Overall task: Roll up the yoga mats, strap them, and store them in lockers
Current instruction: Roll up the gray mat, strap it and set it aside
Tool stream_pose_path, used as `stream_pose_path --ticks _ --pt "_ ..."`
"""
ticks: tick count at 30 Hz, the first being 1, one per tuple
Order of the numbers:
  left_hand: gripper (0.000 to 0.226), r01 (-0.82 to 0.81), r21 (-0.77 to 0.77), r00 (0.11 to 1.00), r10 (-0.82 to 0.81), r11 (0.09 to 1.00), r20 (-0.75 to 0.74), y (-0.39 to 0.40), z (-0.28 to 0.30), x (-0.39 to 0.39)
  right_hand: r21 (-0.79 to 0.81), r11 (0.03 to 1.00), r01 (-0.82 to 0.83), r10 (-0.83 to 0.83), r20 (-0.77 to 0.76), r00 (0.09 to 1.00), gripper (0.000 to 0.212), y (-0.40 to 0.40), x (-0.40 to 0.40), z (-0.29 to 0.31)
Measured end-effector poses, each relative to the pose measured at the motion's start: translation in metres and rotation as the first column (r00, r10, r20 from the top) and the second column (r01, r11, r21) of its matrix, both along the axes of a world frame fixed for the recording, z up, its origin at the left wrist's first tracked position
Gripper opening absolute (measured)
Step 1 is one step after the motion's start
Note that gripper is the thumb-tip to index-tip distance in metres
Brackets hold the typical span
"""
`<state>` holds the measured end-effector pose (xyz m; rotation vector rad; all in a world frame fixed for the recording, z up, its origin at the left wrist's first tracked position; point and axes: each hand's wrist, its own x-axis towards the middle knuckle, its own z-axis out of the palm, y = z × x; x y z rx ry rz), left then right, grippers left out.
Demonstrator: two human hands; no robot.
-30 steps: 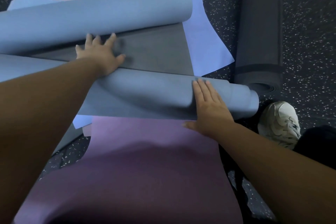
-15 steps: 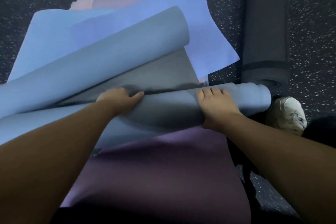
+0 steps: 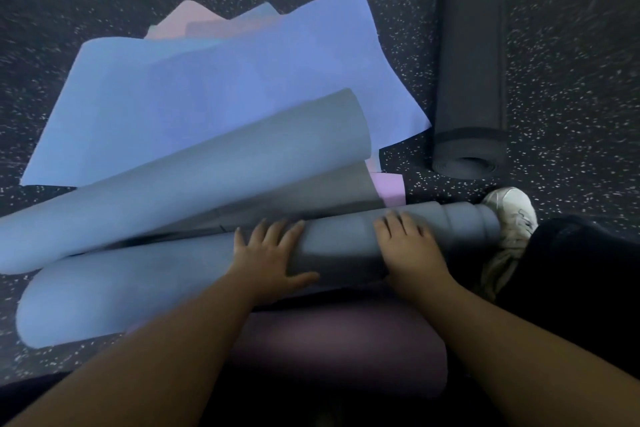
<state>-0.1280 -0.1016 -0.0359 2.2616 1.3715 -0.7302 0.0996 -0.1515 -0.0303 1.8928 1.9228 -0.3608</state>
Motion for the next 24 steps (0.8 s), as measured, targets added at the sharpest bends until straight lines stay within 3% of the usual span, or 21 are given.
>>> stream_pose_path --ticks 3,6,9,13,19,24 --pt "0.112 0.067 0.021 0.997 -0.066 0.998 -0.034 -0.013 -0.009 0.004 -0.043 0.995 0.086 -0.089 -0.052 0.995 0.084 -0.009 -0.004 -0.003" --pt "0.094 0.034 0.052 0.997 -0.031 0.998 -0.065 -0.011 -0.015 0.009 0.123 0.989 0.079 -0.061 -0.143 0.988 0.052 -0.024 -0.007 -0.016" --pt "0.084 -0.002 0.062 0.999 0.004 0.998 -0.038 0.003 -0.015 0.01 0.254 0.966 0.05 0.01 -0.231 0.973 0.057 -0.034 -0.018 -0.025" --pt "0.091 -0.074 0.11 0.997 0.073 0.991 0.013 0.031 -0.017 0.011 0.302 0.95 0.08 0.017 -0.307 0.952 0.058 -0.032 -0.03 -0.027" --pt "0.11 -0.179 0.134 0.984 0.175 0.975 0.04 0.057 -0.019 0.008 0.284 0.942 0.179 -0.045 -0.42 0.906 0.069 -0.016 -0.028 -0.025" --pt "0.108 -0.217 0.131 0.976 0.217 0.967 0.02 0.066 -0.018 0.01 0.207 0.961 0.183 -0.078 -0.432 0.898 0.078 -0.025 -0.033 -0.031"
